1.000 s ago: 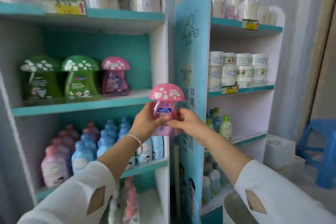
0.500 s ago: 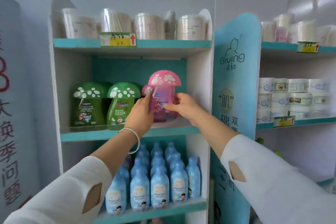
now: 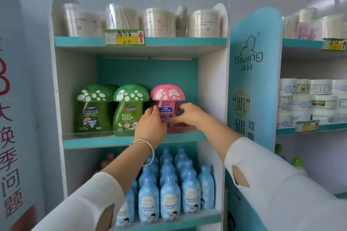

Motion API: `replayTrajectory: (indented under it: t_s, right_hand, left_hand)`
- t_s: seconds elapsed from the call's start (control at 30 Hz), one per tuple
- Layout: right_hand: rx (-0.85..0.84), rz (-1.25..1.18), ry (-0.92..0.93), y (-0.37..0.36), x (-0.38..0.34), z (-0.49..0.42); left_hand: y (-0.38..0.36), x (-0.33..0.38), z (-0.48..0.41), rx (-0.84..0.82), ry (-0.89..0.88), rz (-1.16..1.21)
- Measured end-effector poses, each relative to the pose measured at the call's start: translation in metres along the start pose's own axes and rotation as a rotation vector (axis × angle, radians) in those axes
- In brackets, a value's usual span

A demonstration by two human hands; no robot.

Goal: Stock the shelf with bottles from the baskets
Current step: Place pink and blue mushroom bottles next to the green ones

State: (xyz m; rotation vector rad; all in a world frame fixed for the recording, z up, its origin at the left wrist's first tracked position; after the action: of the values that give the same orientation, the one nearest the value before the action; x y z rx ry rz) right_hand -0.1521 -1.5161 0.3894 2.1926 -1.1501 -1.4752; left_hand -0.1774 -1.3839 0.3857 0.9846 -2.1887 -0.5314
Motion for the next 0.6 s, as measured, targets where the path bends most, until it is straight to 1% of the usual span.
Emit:
replayTrajectory:
  t_s: [0.1, 0.2, 0.33, 0.43, 0.6]
  right_hand:
    - [0.007, 0.061, 0.015, -0.003, -0.008, 0.004]
    - [0.009, 0.088, 0.001, -0.005, -0.005, 0.007]
    - [0.053, 0.236, 0.042, -0.001, -0.007, 0.014]
    - [0.136, 0.25, 0.095, 0.012, -0.014, 0.024]
    - [0.299, 0.305, 0.198, 0.043, -0.019, 0.056]
  left_hand:
    - [0.004, -0.001, 0.001, 0.05, 0.007, -0.021]
    - [0.004, -0.001, 0.002, 0.053, 0.0, -0.018]
    - [0.006, 0.0, 0.003, 0.056, -0.002, 0.017]
    - [0.012, 0.003, 0.01, 0.073, -0.025, 0.067]
    - [0.021, 0.022, 0.037, 0.118, -0.103, 0.054]
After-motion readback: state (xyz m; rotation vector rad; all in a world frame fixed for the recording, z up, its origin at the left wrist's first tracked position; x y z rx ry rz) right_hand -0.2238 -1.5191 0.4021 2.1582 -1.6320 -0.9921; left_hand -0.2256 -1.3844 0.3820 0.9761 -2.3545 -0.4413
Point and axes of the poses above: each hand's wrist, its own z-axis away from the middle knuckle, its own y-axis out of the back of the hand, x = y × z, the point moved 10 cm from there along -z, towards the middle knuckle, and after that the axes turned 10 degrees about x, right-handed, at the moved point
